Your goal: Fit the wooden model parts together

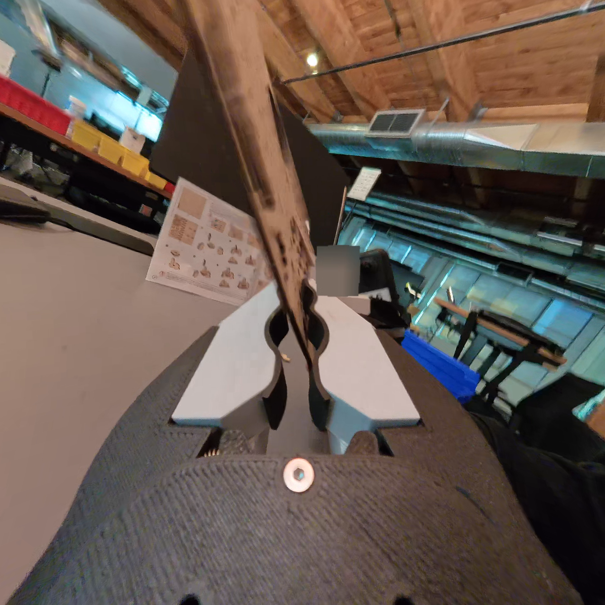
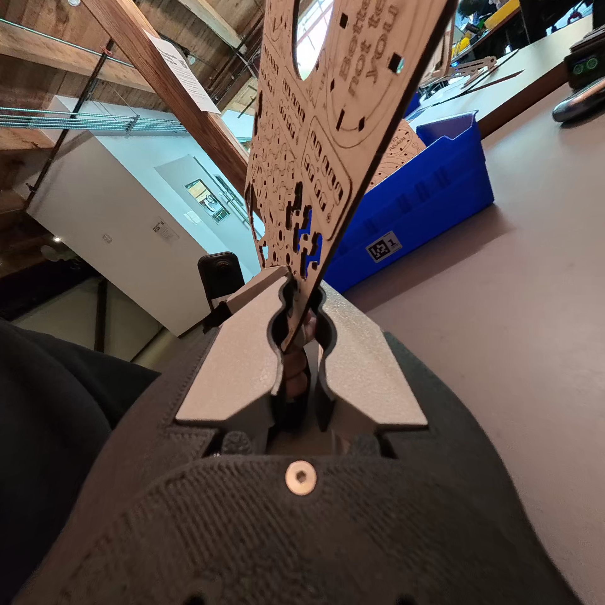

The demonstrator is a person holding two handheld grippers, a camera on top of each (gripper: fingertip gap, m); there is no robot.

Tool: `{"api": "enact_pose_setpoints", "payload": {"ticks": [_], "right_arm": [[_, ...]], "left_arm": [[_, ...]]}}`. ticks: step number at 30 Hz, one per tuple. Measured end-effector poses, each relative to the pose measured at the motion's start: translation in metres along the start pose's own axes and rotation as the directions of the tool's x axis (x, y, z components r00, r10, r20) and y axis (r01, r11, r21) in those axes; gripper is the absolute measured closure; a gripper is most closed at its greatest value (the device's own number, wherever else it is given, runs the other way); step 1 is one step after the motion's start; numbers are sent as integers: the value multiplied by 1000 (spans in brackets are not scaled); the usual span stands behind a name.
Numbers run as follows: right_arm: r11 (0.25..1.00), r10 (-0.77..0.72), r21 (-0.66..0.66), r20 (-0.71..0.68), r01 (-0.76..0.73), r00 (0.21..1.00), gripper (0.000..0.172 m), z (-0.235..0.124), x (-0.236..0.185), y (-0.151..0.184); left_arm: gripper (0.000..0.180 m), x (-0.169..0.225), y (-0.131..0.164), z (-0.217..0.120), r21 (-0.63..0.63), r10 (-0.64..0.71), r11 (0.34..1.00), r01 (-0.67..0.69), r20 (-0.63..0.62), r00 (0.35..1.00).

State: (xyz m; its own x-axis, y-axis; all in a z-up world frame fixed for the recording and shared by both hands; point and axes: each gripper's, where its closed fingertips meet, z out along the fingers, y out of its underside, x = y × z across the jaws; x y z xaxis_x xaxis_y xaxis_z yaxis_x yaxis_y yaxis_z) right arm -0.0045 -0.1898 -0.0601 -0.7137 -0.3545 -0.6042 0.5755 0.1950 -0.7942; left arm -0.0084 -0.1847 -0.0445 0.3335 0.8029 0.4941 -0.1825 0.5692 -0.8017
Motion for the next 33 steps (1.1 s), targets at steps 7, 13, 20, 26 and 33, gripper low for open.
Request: {"api": "enact_pose_setpoints", "payload": {"ticks": [7, 13, 20, 26, 33], "right_arm": [[999, -2, 33, -7, 3, 1000, 165, 2, 1, 0], [998, -56, 23, -55, 57, 997, 135, -1, 9, -3], [970, -206, -149, -85, 192, 975, 132, -8, 29, 10], [680, -733, -205, -166, 703, 660, 136, -5, 18, 7], [411, -889, -145, -281, 900, 361, 162, -13, -10, -12]], "left_arm": [[178, 0, -2, -1, 27, -69, 997, 70, -35, 997], [180, -5, -5, -3, 28, -87, 996, 88, -48, 995], [180, -18, -13, -9, 52, -356, 930, 364, -121, 927], [178, -1, -9, -1, -34, -467, 881, 471, -207, 860], [177, 23, -8, 4, -82, -572, 812, 577, -300, 763]]}}
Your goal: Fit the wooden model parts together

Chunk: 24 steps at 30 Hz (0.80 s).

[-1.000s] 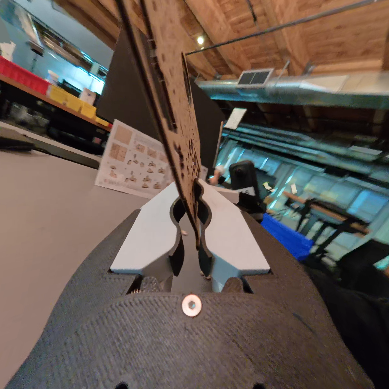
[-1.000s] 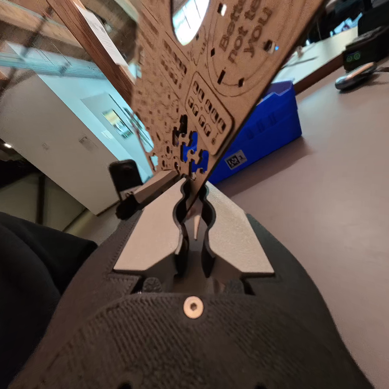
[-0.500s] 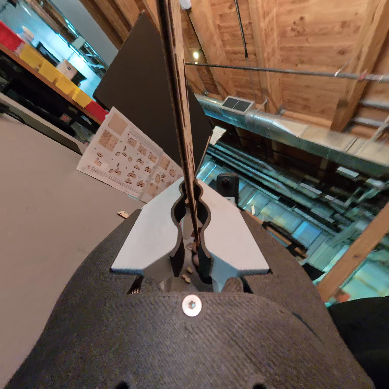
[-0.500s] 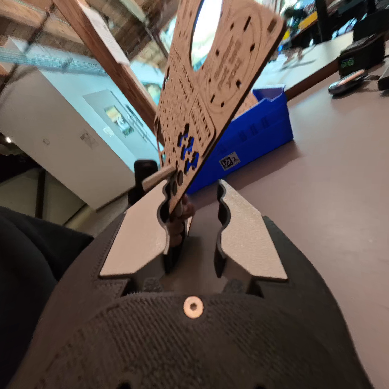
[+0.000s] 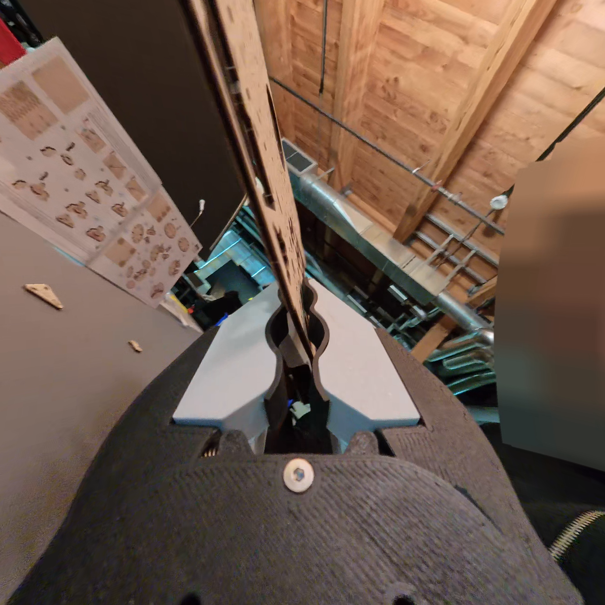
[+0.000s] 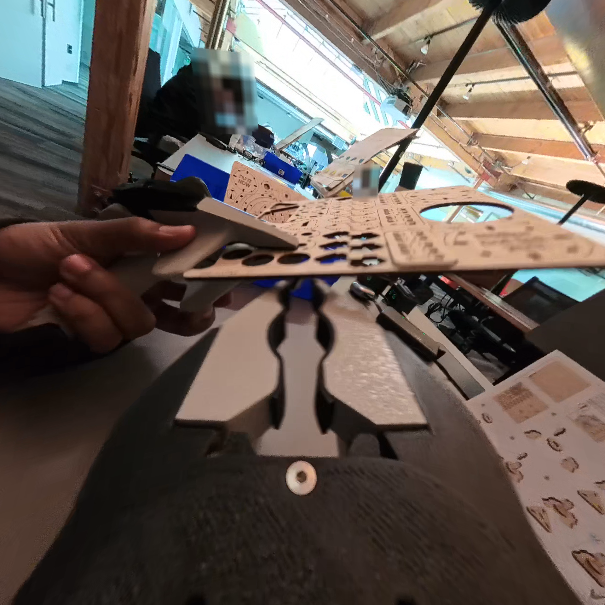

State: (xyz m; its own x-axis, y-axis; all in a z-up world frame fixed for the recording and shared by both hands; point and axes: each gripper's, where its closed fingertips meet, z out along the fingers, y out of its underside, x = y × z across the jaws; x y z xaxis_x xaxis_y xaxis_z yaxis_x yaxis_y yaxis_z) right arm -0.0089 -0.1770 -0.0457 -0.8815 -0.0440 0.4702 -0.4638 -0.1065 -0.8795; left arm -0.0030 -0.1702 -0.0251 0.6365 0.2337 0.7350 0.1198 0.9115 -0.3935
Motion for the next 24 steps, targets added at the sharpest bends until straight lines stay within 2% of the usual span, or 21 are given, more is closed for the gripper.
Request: {"api": "enact_pose_setpoints", "payload": {"ticks": [1, 3, 5, 7, 9, 11, 13, 16, 20, 24], "right_arm": [[1000, -14, 13, -12, 14, 1000, 171, -1, 2, -2], [1000, -4, 9, 9, 4, 1000, 172, -1, 3, -2], [998, 65, 4, 21, -65, 998, 172, -1, 8, -1], [992, 126, -19, -18, -126, 992, 172, -6, 27, 2], [984, 168, -36, -87, -172, 982, 172, -16, 54, 8], [974, 211, -49, -170, -222, 963, 172, -29, 80, 16], [963, 241, -60, -240, -262, 940, 172, -43, 102, 22], [950, 284, -38, -299, -309, 911, 172, -62, 122, 20], [943, 270, -112, -297, -315, 916, 172, -70, 121, 28], [922, 246, -233, -264, -309, 933, 172, -64, 108, 50]], "left_arm": [[178, 2, 0, 0, 2, -19, 1000, 19, -12, 1000], [178, 2, 0, 0, -3, -11, 1000, 11, -4, 1000], [178, 3, -5, -1, 9, -4, 1000, 4, 1, 1000], [179, 4, -16, -7, 39, -34, 999, 34, -9, 999], [178, 0, -22, -11, 25, 3, 1000, -5, 45, 999], [178, -12, -18, -13, -75, 107, 993, -97, 157, 982], [179, -31, -7, -18, -246, 227, 956, -159, 280, 933], [178, -54, 7, -32, -447, 347, 882, -150, 402, 847], [179, -69, 0, -48, -488, 389, 863, -131, 476, 789], [178, -87, -10, -65, -549, 500, 819, -167, 540, 678]]}}
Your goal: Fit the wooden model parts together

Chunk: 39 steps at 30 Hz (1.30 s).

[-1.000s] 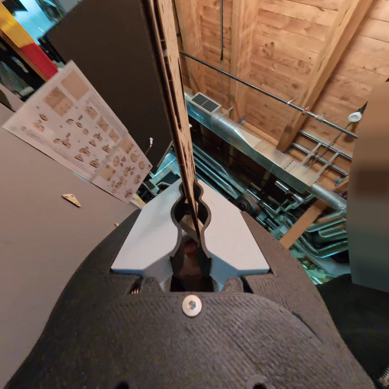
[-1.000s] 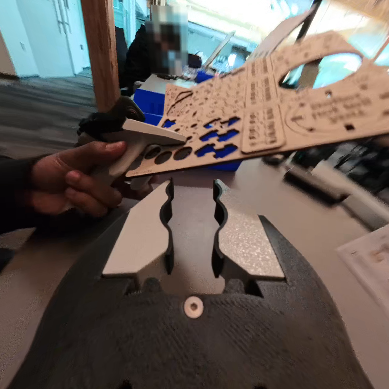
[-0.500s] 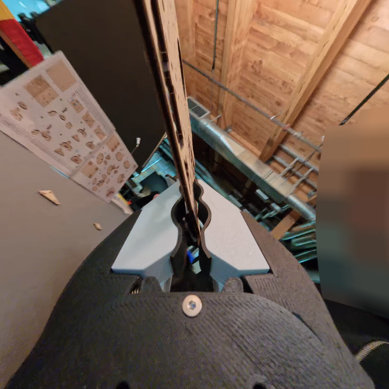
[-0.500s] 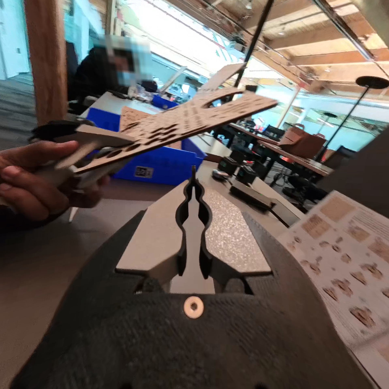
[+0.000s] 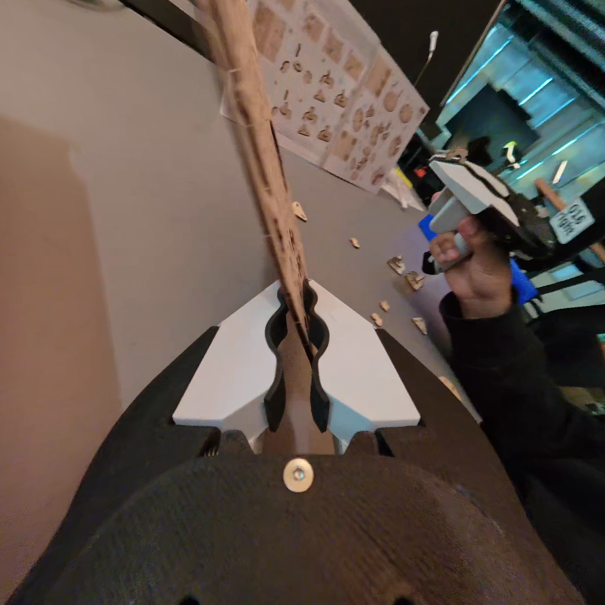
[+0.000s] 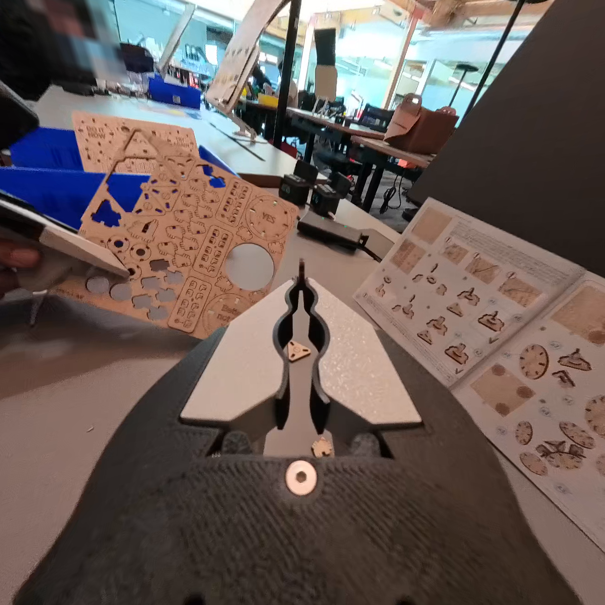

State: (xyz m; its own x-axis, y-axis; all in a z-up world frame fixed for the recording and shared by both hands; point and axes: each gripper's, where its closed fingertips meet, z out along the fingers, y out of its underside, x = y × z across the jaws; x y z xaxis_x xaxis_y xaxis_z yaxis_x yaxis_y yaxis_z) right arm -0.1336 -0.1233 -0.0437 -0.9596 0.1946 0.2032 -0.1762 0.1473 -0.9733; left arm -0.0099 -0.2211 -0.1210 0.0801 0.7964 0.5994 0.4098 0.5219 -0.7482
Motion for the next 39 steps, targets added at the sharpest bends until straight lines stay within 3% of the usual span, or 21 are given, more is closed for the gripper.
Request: {"api": "enact_pose_setpoints", "payload": {"ticks": [2, 5, 6, 10, 12, 15, 17, 20, 23, 27, 30, 34, 39], "right_arm": [[1000, -4, -8, 9, 4, 1000, 172, 2, -2, 3], [1000, 2, 0, 14, -2, 1000, 172, 0, 0, 2], [1000, 2, 6, 13, -2, 1000, 172, -1, 1, 0], [1000, 14, 24, 10, -14, 1000, 172, -5, 5, -4], [999, 28, 29, 13, -28, 1000, 172, -6, 6, -4], [999, 38, 32, 18, -38, 999, 172, -6, 6, -4], [999, 33, 27, 23, -34, 999, 172, -6, 5, -3], [999, 36, 16, 43, -36, 998, 172, -5, 2, -2], [999, 42, 2, 89, -42, 995, 172, -6, -5, -3], [992, -99, -50, 220, 112, 970, 172, -9, -32, 3], [981, -158, -41, 408, 191, 899, 172, -22, -74, 10], [982, 187, -139, 676, -126, 713, 172, -52, -120, 5], [847, 523, -359, 692, -392, 497, 172, -70, -120, 14]], "left_arm": [[172, -5, 1, -2, -12, 9, 1000, -9, 22, 1000], [145, -12, -7, -7, 19, -15, 1000, 15, 37, 999], [134, -17, -10, -10, 32, -16, 999, 14, 73, 997], [121, -33, -26, -29, 65, 77, 993, -95, 234, 969], [119, -43, -24, -35, -29, 206, 977, -210, 354, 912], [113, -59, -27, -47, -157, 361, 931, -330, 536, 763], [113, -49, -47, -57, -102, 399, 898, -427, 596, 697], [115, -17, -73, -68, 53, 392, 855, -516, 586, 710], [116, 19, -77, -63, 131, 444, 817, -562, 479, 757], [128, 77, -40, -24, 159, 440, 881, -446, 74, 895], [134, 118, -8, 1, 130, 385, 922, -365, -192, 903], [141, 146, 16, 19, 109, 339, 941, -321, -346, 875], [142, 162, 22, 22, 200, 438, 899, -390, -409, 801]]}}
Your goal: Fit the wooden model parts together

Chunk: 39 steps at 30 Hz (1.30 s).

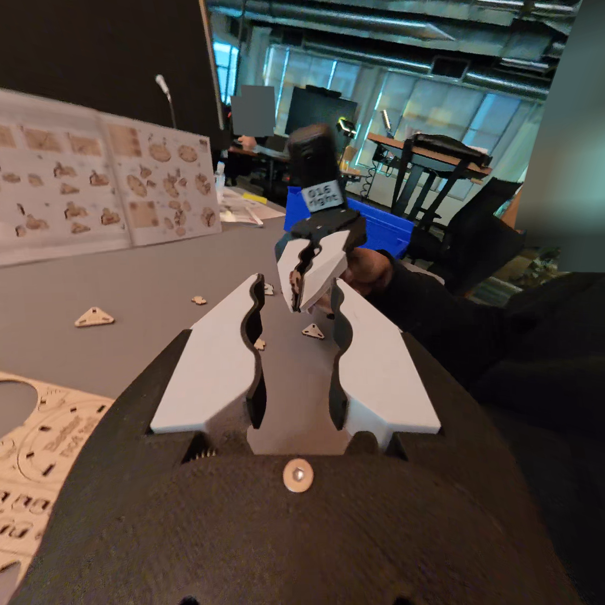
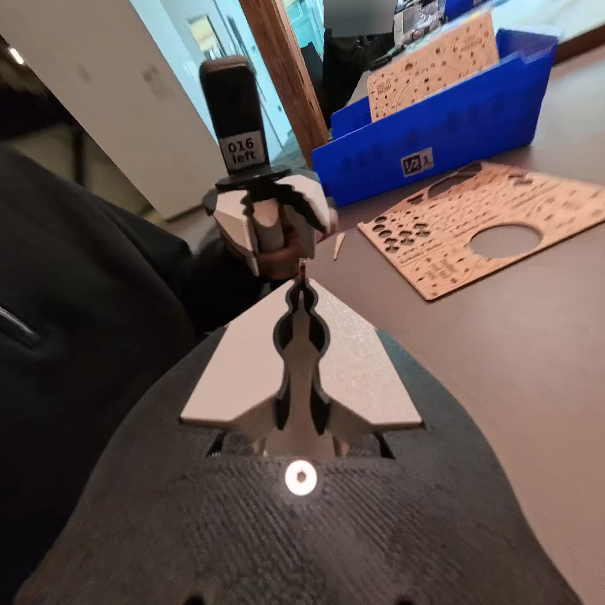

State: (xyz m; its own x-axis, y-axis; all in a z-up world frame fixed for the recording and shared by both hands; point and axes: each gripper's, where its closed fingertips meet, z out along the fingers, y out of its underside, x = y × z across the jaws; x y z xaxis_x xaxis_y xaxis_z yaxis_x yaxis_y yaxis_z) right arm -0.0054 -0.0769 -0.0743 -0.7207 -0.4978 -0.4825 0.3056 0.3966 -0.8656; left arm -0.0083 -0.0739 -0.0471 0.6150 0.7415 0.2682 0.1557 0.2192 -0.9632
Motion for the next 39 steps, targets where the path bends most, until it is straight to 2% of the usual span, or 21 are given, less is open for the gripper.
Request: {"api": "enact_pose_setpoints", "payload": {"ticks": [2, 4, 7, 10, 11, 14, 18, 22, 25, 33, 35, 36, 39], "right_arm": [[977, 211, -7, 70, -211, 975, 172, -7, 0, 8], [939, 341, -13, 153, -343, 928, 172, -14, -2, 12], [923, 385, -40, 181, -384, 905, 172, -24, -4, 21], [906, 424, -96, 192, -413, 885, 172, -30, -7, 35], [899, 438, -117, 188, -422, 879, 172, -31, -7, 40], [881, 462, -194, 169, -430, 870, 172, -34, -8, 54], [861, 478, -315, 236, -399, 846, 172, -35, -29, 69], [851, 475, -412, 338, -326, 812, 171, -35, -59, 79], [833, 491, -461, 359, -307, 794, 171, -33, -69, 87], [835, 499, -455, 390, -309, 773, 171, -33, -74, 84], [836, 497, -458, 397, -303, 771, 172, -33, -76, 84], [837, 496, -457, 400, -301, 771, 171, -33, -77, 84], [846, 488, -439, 409, -303, 771, 172, -32, -78, 80]], "left_arm": [[142, -2, 3, 3, -6, 94, 996, -93, 27, 995], [144, -10, 15, 10, -77, 190, 980, -185, 68, 979], [142, -12, 40, 24, -209, 271, 943, -260, 25, 962], [143, 3, 47, 36, -201, 288, 933, -298, -82, 954], [148, 8, 48, 39, -190, 279, 935, -298, -121, 953], [153, 18, 54, 44, -201, 202, 949, -243, -205, 958], [157, 35, 52, 39, -162, 151, 965, -206, -295, 943], [163, 58, 59, 31, -187, 95, 964, -190, -425, 900], [160, 72, 62, 27, -194, 65, 964, -180, -485, 872], [156, 85, 81, 28, -272, 105, 922, -275, -508, 855], [158, 86, 80, 27, -269, 99, 925, -269, -514, 852], [165, 84, 79, 28, -267, 95, 928, -259, -502, 859], [166, 84, 75, 26, -252, 69, 941, -226, -511, 857]]}}
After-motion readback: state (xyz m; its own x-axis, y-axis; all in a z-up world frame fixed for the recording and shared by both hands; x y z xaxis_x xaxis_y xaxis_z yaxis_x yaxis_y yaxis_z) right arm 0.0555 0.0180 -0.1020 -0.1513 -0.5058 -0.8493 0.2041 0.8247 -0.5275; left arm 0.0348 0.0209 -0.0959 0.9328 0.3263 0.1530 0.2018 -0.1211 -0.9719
